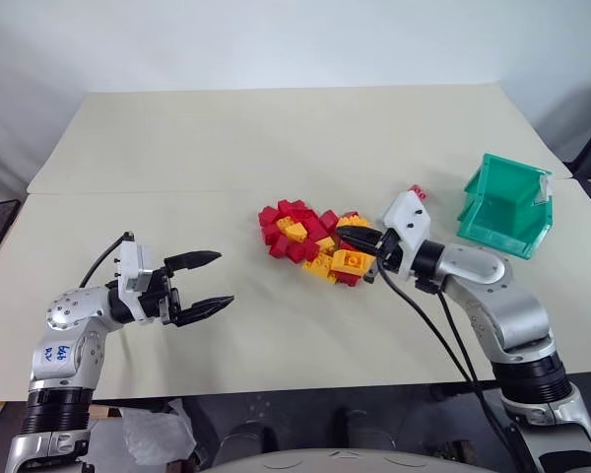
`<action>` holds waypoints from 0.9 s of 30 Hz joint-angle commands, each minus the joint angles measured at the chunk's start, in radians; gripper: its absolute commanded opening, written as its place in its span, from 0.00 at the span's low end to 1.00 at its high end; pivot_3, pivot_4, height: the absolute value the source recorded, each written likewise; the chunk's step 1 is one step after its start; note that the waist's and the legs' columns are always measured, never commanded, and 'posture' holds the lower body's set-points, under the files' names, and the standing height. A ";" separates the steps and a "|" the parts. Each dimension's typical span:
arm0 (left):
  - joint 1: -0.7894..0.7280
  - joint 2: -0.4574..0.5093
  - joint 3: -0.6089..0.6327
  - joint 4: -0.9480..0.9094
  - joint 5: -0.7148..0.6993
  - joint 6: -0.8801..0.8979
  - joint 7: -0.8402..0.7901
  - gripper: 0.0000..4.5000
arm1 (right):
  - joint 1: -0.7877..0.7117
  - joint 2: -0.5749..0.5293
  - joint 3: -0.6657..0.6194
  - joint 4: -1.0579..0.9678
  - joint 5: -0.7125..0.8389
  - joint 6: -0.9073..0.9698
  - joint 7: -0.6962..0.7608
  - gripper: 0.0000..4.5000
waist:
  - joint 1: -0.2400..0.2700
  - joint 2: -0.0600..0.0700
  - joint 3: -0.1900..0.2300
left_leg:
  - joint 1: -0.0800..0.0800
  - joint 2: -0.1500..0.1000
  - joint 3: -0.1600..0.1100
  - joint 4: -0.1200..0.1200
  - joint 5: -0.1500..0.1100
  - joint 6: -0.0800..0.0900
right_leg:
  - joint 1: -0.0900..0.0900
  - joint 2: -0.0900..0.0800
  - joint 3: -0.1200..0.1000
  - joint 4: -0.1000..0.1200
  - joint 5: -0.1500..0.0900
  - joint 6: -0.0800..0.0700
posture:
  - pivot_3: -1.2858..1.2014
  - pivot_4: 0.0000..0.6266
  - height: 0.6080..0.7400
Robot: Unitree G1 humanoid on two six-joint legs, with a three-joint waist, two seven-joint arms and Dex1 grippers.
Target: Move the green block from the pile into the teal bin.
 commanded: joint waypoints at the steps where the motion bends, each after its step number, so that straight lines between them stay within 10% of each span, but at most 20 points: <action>1: -0.018 -0.006 0.012 -0.021 -0.016 -0.012 0.006 1.00 | -0.011 0.035 0.045 0.021 -0.044 0.008 -0.040 0.00 | -0.001 0.000 0.000 | 0.000 0.000 0.000 0.000 0.000 0.000 | 0.000 0.000 0.000 0.000 0.000 0.000 | 0.52 0.24 1.00; 27: -0.072 -0.018 -0.006 0.012 -0.009 -0.019 -0.025 1.00 | 0.059 -0.070 -0.112 0.033 -0.097 0.004 -0.063 0.00 | 0.000 0.000 0.000 | 0.000 0.000 0.001 0.000 -0.001 0.000 | 0.000 0.000 0.000 0.000 0.000 0.000 | 0.52 0.24 1.00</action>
